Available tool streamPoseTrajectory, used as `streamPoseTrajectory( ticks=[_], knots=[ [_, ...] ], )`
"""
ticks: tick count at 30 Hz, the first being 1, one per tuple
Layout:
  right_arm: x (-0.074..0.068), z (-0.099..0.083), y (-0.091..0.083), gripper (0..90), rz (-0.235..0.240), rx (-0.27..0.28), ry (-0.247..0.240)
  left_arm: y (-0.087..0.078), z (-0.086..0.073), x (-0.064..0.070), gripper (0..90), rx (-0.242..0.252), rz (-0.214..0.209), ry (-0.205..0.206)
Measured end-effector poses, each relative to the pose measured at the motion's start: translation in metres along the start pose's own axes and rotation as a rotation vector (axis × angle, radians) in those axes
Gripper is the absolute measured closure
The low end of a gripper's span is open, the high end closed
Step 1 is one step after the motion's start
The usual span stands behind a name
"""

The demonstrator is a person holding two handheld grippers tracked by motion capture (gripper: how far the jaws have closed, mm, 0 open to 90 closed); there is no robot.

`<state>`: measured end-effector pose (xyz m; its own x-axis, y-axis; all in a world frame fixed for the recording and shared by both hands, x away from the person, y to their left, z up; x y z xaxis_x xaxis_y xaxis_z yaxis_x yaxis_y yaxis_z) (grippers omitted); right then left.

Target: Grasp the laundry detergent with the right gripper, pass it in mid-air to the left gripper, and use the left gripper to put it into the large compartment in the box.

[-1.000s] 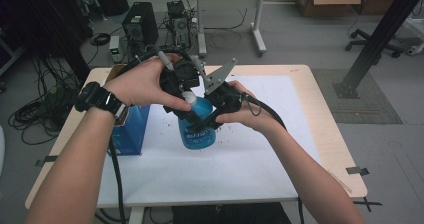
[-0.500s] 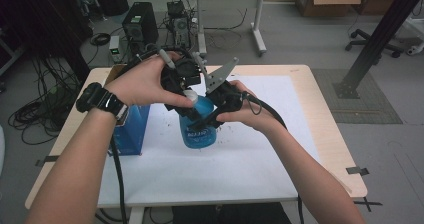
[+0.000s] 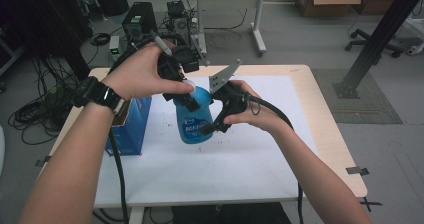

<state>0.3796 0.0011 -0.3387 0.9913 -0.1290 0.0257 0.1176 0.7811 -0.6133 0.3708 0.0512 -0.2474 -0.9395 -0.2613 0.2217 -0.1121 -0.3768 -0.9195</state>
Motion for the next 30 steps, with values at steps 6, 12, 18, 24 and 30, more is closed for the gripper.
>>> streamPoseTrajectory(
  ticks=[6,12,18,24,30],
  knots=[
    [0.015,-0.026,-0.019,5.3,-0.059,-0.08,0.011,-0.032,-0.007,-0.013,37.8,0.004,0.086,-0.182],
    [0.028,-0.065,-0.046,4.1,-0.114,-0.184,0.034,-0.07,-0.023,-0.038,37.8,0.088,0.219,-0.458],
    [0.04,-0.098,-0.079,3.8,-0.155,-0.256,0.054,-0.106,-0.05,-0.057,37.9,0.161,0.324,-0.705],
    [0.053,-0.12,-0.108,3.8,-0.208,-0.308,0.082,-0.129,-0.084,-0.073,37.8,0.19,0.407,-0.875],
    [0.064,-0.14,-0.132,3.8,-0.257,-0.357,0.103,-0.136,-0.113,-0.084,37.8,0.205,0.431,-0.961]
  ],
)
Point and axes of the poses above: each handheld gripper's, and its own axes: y roughly forward along the jaws, z roughly out of its top, x roughly to its right, the point moved 10 cm from there along y, roughly forward along the jaws, and after that the axes turned 13 degrees about -z, right-handed, at the moved point
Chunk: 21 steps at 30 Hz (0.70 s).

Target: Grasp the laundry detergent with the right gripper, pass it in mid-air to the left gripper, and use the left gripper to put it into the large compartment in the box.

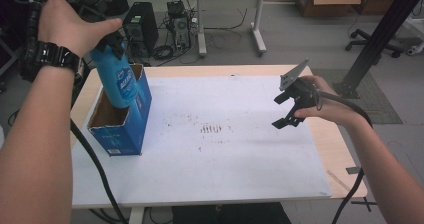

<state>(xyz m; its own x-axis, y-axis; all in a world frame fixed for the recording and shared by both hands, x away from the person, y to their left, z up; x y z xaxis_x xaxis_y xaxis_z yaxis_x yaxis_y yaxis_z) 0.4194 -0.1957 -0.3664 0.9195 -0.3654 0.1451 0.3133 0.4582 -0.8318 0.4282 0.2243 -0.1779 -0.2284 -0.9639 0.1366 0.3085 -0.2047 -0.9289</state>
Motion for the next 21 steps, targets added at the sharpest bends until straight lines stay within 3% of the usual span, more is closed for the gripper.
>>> streamPoseTrajectory(
  ticks=[7,21],
  knots=[
    [0.015,-0.017,-0.01,3.9,-0.029,-0.017,0.039,0.01,-0.007,-0.021,37.8,0.0,0.008,-0.049],
    [0.022,-0.037,-0.013,3.8,-0.037,-0.036,0.069,0.047,-0.022,-0.048,37.8,-0.031,0.012,-0.102]
  ],
)
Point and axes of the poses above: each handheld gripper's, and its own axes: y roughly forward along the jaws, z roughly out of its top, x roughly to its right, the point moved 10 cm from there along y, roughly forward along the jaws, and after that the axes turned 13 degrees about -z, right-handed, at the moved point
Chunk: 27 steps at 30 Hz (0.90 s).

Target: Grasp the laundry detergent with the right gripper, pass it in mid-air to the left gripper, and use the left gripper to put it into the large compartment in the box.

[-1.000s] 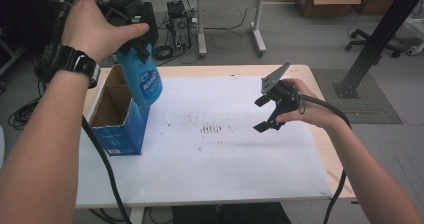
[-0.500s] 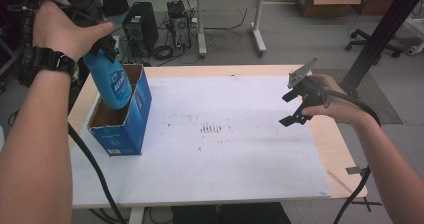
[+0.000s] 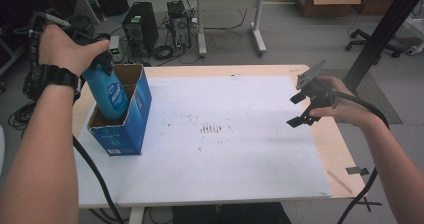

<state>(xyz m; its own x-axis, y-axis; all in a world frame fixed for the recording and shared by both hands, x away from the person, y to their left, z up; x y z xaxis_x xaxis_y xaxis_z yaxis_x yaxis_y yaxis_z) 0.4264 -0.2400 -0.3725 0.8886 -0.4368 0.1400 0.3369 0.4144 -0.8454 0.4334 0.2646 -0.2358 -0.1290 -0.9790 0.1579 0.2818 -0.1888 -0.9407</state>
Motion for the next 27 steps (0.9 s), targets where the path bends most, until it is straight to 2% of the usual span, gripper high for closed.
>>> streamPoseTrajectory(
  ticks=[11,27],
  knots=[
    [0.0,-0.006,0.0,3.9,0.005,-0.004,0.004,0.04,-0.012,-0.013,37.8,-0.033,-0.013,-0.028],
    [0.0,-0.013,-0.001,3.9,0.008,-0.013,0.009,0.088,-0.025,-0.02,37.8,-0.075,-0.025,-0.056]
  ],
)
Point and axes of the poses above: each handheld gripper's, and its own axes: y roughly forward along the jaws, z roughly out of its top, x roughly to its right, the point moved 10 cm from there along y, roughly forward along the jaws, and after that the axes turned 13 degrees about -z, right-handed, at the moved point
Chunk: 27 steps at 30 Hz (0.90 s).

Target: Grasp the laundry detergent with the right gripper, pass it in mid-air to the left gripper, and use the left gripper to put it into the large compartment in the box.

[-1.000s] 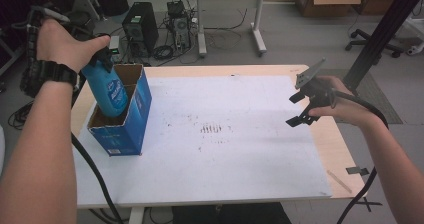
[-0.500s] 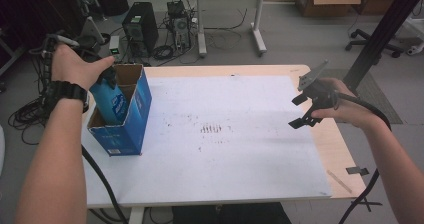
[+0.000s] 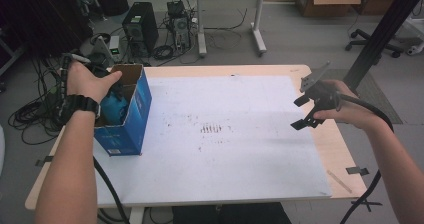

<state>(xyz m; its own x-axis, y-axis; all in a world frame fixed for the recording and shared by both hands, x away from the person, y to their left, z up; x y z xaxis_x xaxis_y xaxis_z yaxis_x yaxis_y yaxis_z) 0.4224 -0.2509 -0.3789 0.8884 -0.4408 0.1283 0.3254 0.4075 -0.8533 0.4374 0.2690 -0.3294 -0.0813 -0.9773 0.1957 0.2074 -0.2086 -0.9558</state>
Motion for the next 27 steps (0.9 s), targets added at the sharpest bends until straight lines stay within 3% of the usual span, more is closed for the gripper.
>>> streamPoseTrajectory(
  ticks=[17,27],
  knots=[
    [-0.002,0.002,0.0,3.9,0.005,0.008,-0.003,0.028,-0.01,-0.005,37.8,-0.017,0.001,0.0],
    [-0.004,0.003,-0.001,3.9,0.003,0.006,-0.008,0.034,-0.012,-0.007,37.7,-0.012,0.009,0.005]
  ],
)
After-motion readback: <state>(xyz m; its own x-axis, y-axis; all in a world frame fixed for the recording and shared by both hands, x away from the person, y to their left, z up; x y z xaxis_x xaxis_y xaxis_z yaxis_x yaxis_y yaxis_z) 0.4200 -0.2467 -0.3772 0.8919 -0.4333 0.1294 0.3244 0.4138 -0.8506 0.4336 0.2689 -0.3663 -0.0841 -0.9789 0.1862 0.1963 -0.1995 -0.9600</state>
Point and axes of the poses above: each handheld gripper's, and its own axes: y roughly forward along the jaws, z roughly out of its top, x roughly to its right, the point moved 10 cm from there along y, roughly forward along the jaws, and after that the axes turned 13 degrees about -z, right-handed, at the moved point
